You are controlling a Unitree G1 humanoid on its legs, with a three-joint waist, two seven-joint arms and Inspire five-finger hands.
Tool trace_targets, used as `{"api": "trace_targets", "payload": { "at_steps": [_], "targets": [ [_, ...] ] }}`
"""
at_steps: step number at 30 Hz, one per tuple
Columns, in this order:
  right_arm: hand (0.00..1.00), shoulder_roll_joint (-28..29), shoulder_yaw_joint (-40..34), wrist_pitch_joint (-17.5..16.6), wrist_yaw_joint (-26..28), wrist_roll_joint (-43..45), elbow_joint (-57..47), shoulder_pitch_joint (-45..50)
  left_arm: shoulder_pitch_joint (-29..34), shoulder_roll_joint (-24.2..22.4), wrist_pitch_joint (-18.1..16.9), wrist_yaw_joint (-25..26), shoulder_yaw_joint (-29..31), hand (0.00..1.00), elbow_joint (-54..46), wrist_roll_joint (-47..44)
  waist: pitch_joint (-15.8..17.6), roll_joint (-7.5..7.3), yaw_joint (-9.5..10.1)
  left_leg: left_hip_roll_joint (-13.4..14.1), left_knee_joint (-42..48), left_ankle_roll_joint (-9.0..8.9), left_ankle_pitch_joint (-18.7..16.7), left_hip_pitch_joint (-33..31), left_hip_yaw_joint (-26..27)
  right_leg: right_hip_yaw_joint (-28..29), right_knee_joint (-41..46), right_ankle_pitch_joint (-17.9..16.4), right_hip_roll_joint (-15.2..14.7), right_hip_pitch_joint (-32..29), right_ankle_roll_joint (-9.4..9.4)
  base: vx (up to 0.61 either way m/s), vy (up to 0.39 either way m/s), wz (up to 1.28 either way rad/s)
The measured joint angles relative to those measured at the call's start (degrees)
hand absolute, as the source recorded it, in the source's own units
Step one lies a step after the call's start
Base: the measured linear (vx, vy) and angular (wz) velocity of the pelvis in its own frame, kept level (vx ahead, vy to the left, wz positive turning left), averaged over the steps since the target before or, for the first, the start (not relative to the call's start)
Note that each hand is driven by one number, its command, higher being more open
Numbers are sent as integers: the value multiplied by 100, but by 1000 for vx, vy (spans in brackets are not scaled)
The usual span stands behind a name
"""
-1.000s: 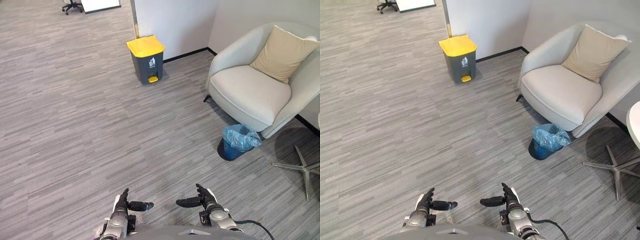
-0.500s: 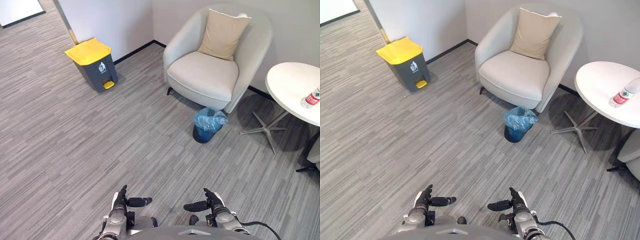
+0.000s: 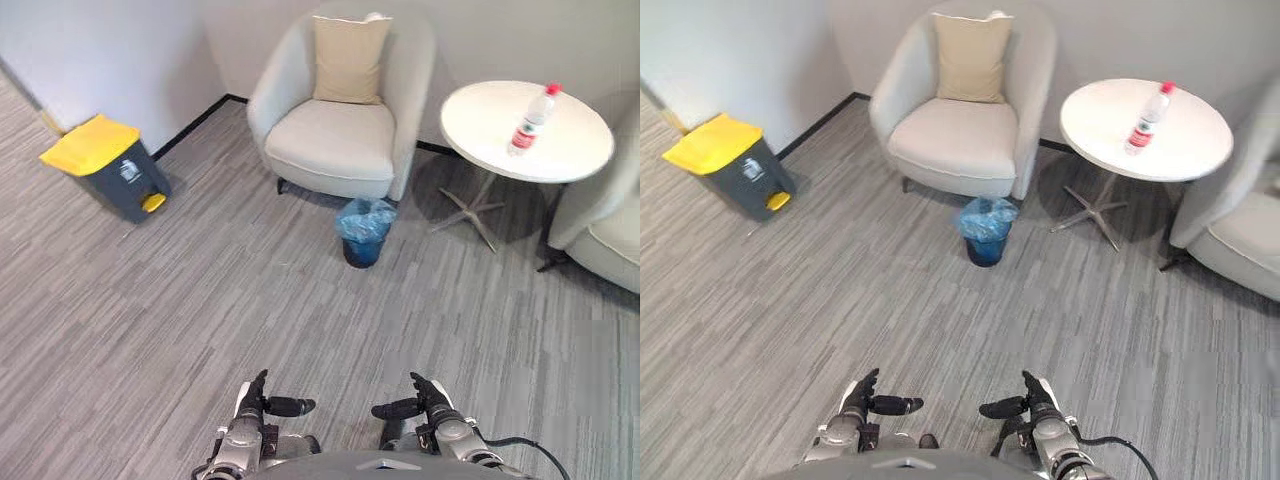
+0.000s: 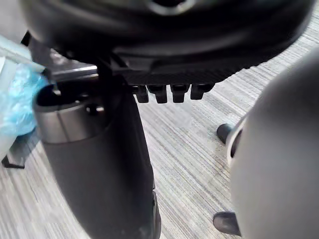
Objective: Organize the slippers on the shoe rack
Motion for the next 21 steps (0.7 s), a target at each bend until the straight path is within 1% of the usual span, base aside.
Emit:
{"api": "trace_targets", "payload": {
  "at_steps": [1,2,3,4,5,6,7,8,9,10,11,12,14,16,18,21],
  "targets": [
    [100,2,-60,2,-1,15,-5,35,-6,12,-2,-2,4,100,-4,14,10,-23,2,29,57,-4,-3,-2,-1,39,-85,32,39,34,-25,-46,-145,-36],
    [100,6,-149,1,-11,74,-11,63,-11,24,-3,2,25,100,-7,6,35,-59,12,119,271,-80,-53,-36,-1,131,-154,42,111,79,-32,-50,-137,-37],
    [100,13,-221,2,-11,112,-9,82,-33,36,-2,6,60,100,-9,5,54,-90,20,243,581,-178,-135,-98,-5,235,-176,32,184,110,-49,-46,-149,-57],
    [100,7,-224,2,-16,112,-6,92,-65,57,-2,5,67,100,-10,1,75,-120,45,392,1075,-214,-230,-223,-17,405,-173,24,267,130,-60,-24,-117,-74],
    [100,6,-222,1,-17,112,-8,92,-87,73,-4,0,67,100,-10,3,93,-147,87,472,1536,-154,-264,-385,-150,637,-162,27,322,135,-68,5,-78,-71],
    [100,6,-221,0,-19,113,-11,87,-91,81,-7,-2,66,100,-11,2,118,-170,99,452,1664,-116,-375,-495,-342,740,-159,32,336,134,-83,-2,-44,-94],
    [100,-26,-238,5,-41,114,-18,82,-108,42,-13,7,67,100,-14,-17,134,-127,152,254,1675,-132,-583,-571,-1078,1016,-156,33,388,92,-91,-15,3,-108],
    [100,-71,-315,16,-47,114,-19,102,-119,15,-14,16,61,100,-31,-24,136,-83,170,77,1450,-168,-676,-573,-1589,1232,-190,33,426,73,-90,-22,24,-114],
    [100,-84,-346,24,-57,124,-43,153,-116,8,-12,19,52,100,-25,-25,119,-57,170,29,1268,-168,-675,-572,-1747,1273,-217,36,442,57,-86,-12,49,-98],
    [100,-136,-358,22,-67,130,-141,218,-85,-18,-11,18,0,100,-5,-24,40,72,165,40,864,-138,-626,-571,-1916,1360,-282,68,578,5,-67,-3,66,-66],
    [100,-148,-368,20,-71,124,-153,224,-85,-39,-7,8,7,100,1,-52,38,119,164,100,868,-103,-493,-582,-1901,1411,-298,108,629,9,-63,12,76,-78],
    [100,-112,-497,25,-86,147,-205,252,-133,-16,22,26,10,100,53,-75,53,95,163,108,822,-112,-526,-493,-1735,1502,-297,190,620,19,-21,61,100,-52],
    [100,-21,-613,25,-102,186,-276,307,-145,28,40,16,13,100,115,-76,39,-9,127,82,637,-121,-513,-305,-1573,1568,-292,269,581,44,-24,93,69,-43],
    [100,15,-701,34,-104,230,-270,330,-128,20,46,16,6,100,178,-73,14,-18,48,57,266,-118,-403,55,-1492,1636,-292,235,580,192,-57,175,42,-19],
    [100,41,-766,31,-101,268,-270,353,-112,3,54,11,5,100,234,-74,-59,0,-13,48,-52,-140,-296,283,-1478,1640,-276,180,602,217,-67,223,26,-3],
    [100,51,-786,36,-93,320,-252,354,-130,-4,69,10,10,100,270,-72,-68,16,-15,42,-82,-161,-281,294,-1537,1621,-273,161,631,214,-83,133,23,0]
  ]
}}
